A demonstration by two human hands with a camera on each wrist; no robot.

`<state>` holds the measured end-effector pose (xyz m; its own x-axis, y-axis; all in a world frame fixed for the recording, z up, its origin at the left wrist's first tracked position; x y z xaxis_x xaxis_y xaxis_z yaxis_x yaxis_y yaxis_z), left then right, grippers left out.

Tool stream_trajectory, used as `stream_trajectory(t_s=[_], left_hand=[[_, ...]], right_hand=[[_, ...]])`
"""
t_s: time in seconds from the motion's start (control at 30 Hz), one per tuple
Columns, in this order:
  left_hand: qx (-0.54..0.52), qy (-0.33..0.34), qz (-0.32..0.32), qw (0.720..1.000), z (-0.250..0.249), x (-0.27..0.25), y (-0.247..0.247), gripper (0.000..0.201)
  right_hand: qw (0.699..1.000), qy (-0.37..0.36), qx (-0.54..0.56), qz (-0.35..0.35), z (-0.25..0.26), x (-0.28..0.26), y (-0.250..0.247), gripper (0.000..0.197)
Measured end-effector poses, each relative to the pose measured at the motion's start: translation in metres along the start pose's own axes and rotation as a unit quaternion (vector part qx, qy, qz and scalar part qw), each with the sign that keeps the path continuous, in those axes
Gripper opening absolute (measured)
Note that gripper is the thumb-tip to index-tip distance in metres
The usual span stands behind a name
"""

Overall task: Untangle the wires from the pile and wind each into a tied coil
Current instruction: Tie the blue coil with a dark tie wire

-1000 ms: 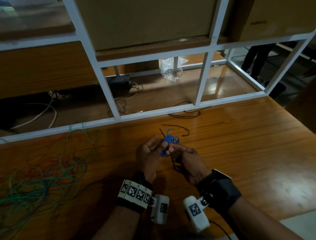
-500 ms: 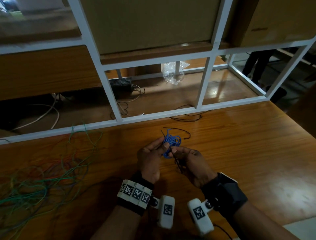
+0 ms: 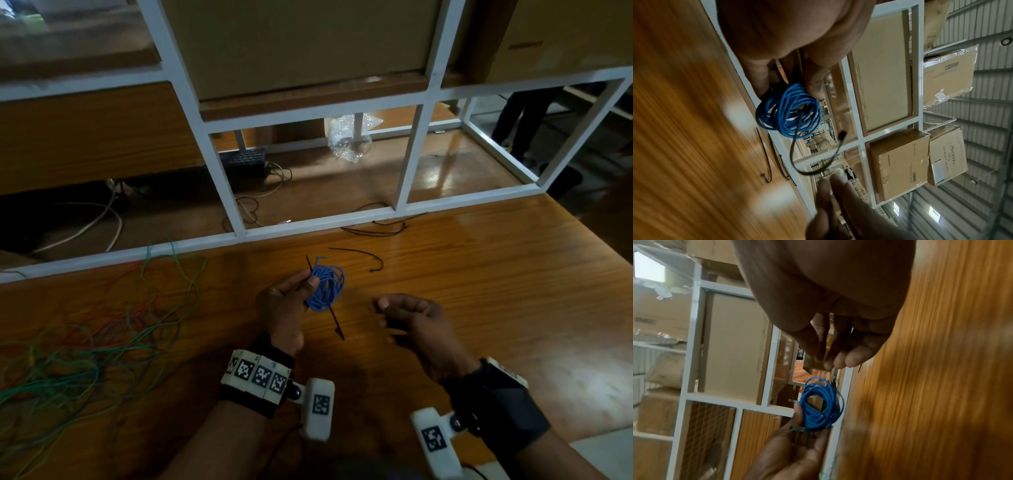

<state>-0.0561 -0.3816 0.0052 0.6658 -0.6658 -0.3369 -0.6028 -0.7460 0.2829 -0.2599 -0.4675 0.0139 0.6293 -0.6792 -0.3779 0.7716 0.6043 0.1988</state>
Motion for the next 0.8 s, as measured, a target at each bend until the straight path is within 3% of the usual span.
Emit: stream_trajectory(t_s=[0.13, 0.37, 0.6, 0.8], left_hand=[[-0.006, -0.014, -0.014, 1.000, 0.002, -0.001, -0.006, 0.022], [-0.020, -0.018, -0.020, 0.999, 0.009, -0.010, 0.001, 0.021], [0.004, 0.005, -0.055, 0.998, 0.012, -0.021, -0.001, 0.030], [0.018, 0.016, -0.081, 0.996, 0.015, -0.034, -0.008, 0.033]], right_hand=[[0.989, -0.069, -0.126, 0.043, -0.001, -0.018, -0.012, 0.016], [0.939, -0.140, -0.303, 0.086, -0.008, -0.017, 0.002, 0.020], [0.918, -0.152, -0.359, 0.077, -0.022, -0.010, 0.021, 0.027], [0.893, -0.218, -0.388, 0.063, -0.029, -0.015, 0.031, 0.016]])
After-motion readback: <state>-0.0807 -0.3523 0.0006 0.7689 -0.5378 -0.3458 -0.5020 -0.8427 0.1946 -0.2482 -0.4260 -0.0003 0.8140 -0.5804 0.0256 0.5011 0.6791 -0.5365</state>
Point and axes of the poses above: each hand's wrist, its own x-axis towards the middle knuckle, its own y-axis out of the palm, z = x × y, the point moved 2 cm from there along x, towards the middle knuckle, and after that the axes turned 8 degrees about z, right-handed, at the moved point
